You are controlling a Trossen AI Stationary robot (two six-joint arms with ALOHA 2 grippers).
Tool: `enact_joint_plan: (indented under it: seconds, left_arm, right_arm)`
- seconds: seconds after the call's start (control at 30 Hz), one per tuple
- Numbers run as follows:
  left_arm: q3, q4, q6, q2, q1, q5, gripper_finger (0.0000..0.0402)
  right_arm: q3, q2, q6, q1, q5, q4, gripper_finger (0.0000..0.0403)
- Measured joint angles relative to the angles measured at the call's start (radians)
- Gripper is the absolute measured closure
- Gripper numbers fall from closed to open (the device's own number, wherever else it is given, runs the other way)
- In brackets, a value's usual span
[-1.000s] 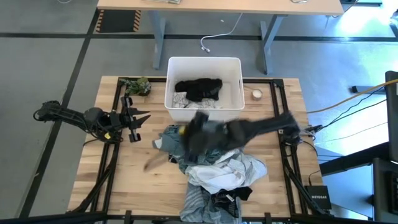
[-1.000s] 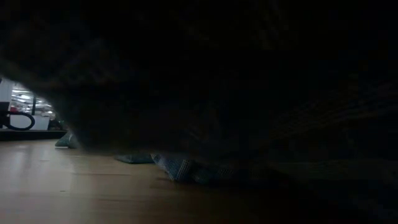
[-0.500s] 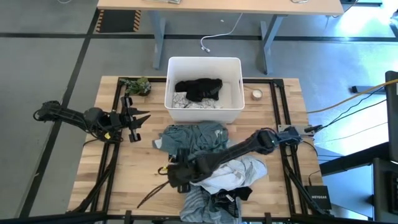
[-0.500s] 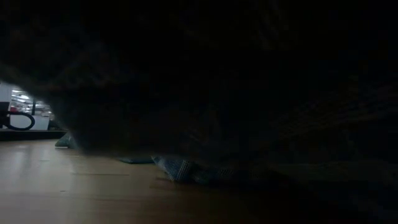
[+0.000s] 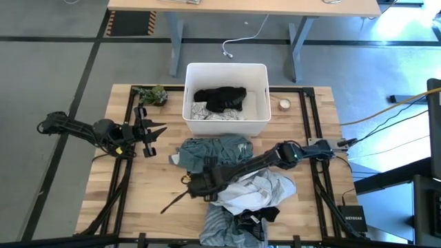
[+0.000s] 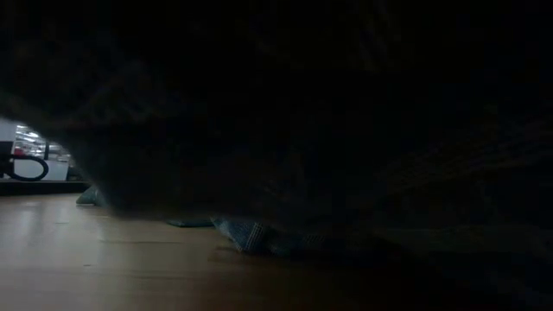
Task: Sort clothes
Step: Put the dark gray boxer into the white laundry bin
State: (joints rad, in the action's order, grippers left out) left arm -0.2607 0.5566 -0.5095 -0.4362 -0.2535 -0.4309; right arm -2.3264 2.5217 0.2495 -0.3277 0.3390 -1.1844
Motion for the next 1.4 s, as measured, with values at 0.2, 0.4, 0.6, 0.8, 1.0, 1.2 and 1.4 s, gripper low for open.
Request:
enact_joint_plan:
  seconds: [0.2, 0.4, 0.6, 0.8, 1.0, 1.2, 1.4]
  left_arm:
    - [0.0, 0.001, 0.003, 0.0, 0.0, 0.0, 0.0345]
    - [0.0, 0.005, 0.003, 0.001, 0.0, 0.0, 0.0345]
    - [0.0, 0.002, -0.004, 0.001, 0.0, 0.0, 0.0345]
    - [0.0, 0.005, 0.003, 0.001, 0.0, 0.0, 0.0345]
    - [0.0, 0.012, -0.002, 0.001, 0.0, 0.0, 0.0345]
    - [0.0, 0.02, -0.023, 0.001, 0.0, 0.0, 0.0345]
    - [0.0, 0.025, -0.023, 0.001, 0.0, 0.0, 0.0345]
  right_arm:
    - [-0.002, 0.032, 0.011, -0.001, -0.033, -0.058, 0.038]
    - [0.001, -0.015, 0.114, -0.036, 0.07, -0.277, 0.038]
    - [0.0, -0.165, 0.285, -0.125, 0.184, -0.387, 0.0394]
    - [0.0, -0.284, 0.443, -0.193, 0.36, -0.387, 0.0393]
    - [0.0, -0.367, 0.563, -0.217, 0.595, -0.388, 0.0392]
    - [0.0, -0.474, 0.589, -0.193, 0.892, -0.387, 0.0388]
    - [-0.002, -0.584, 0.559, -0.145, 0.925, -0.388, 0.0392]
